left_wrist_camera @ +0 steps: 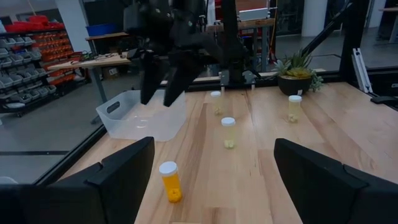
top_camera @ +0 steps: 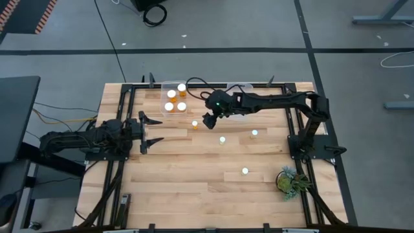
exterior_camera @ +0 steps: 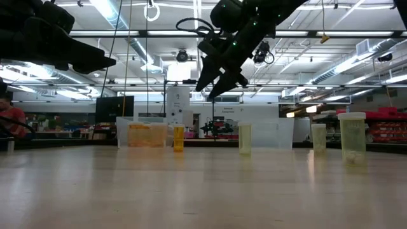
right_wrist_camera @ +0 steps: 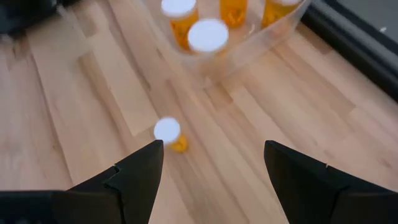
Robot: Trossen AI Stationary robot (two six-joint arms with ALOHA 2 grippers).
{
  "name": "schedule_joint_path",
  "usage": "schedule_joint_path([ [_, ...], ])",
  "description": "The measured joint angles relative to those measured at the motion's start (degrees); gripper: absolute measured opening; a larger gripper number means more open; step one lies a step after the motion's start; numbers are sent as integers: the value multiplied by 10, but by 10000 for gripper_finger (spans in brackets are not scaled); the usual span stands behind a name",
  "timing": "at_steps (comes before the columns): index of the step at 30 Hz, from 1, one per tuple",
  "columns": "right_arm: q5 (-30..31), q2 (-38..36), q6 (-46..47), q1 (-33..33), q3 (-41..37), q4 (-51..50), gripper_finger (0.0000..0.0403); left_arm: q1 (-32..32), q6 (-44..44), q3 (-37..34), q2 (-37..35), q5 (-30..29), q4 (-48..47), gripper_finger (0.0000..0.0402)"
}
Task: Pick and place medicine bottles into bin by pill shape (circle, oval)
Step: Put the small yellow pill bottle into the right transparent bin
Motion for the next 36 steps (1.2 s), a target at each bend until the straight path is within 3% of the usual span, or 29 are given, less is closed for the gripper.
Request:
schedule_joint_path([
  [13,-15,-1,-4,21,1,-4,284,0,0,0,0,0,0,341],
  [25,-11,-2,22,88,1,-138,284,0,0,0,0,0,-1,341],
  [36,57,-2,68,143,34,-225,284,0,0,0,0,0,-1,341],
])
